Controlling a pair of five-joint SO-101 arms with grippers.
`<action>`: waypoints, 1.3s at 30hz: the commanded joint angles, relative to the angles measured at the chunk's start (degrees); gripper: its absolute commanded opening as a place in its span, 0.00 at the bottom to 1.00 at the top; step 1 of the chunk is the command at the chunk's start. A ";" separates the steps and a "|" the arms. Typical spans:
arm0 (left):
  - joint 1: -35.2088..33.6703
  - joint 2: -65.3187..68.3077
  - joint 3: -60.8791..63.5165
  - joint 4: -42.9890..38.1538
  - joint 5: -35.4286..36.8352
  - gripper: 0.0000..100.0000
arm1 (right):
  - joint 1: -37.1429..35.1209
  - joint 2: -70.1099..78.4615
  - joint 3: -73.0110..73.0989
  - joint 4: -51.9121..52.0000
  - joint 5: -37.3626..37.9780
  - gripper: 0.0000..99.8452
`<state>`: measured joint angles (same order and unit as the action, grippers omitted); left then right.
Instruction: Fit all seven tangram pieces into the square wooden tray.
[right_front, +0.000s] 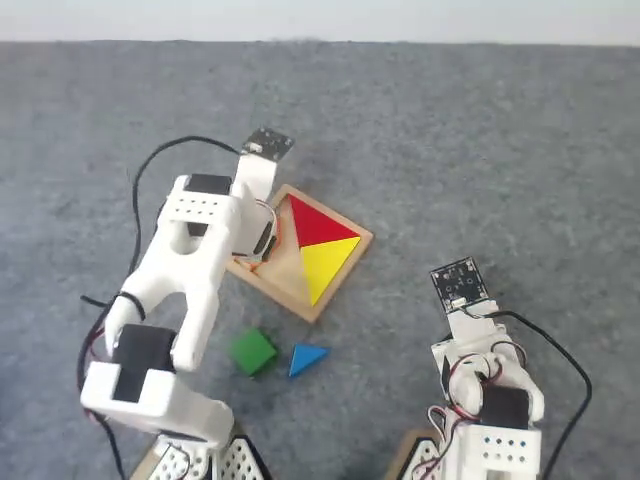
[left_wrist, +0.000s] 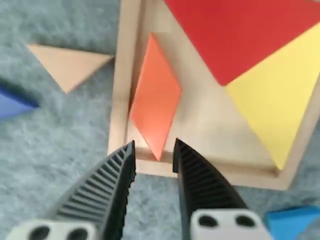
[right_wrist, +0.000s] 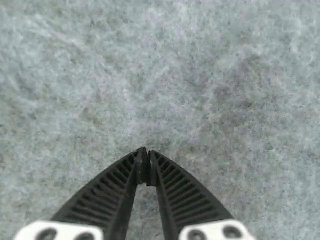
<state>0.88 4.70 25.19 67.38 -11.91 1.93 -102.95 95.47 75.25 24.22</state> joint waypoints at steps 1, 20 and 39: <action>0.88 -1.85 0.22 -2.11 -0.88 0.12 | -0.22 -0.92 0.97 0.13 0.44 0.01; 2.29 -0.18 1.71 -0.62 3.34 0.12 | -0.22 -0.92 0.97 0.13 0.44 0.01; 3.60 11.34 -16.13 1.23 8.18 0.10 | -0.22 -0.92 0.97 0.13 0.44 0.01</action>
<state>3.78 16.40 13.41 67.91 -5.32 1.93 -102.95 95.47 75.25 24.22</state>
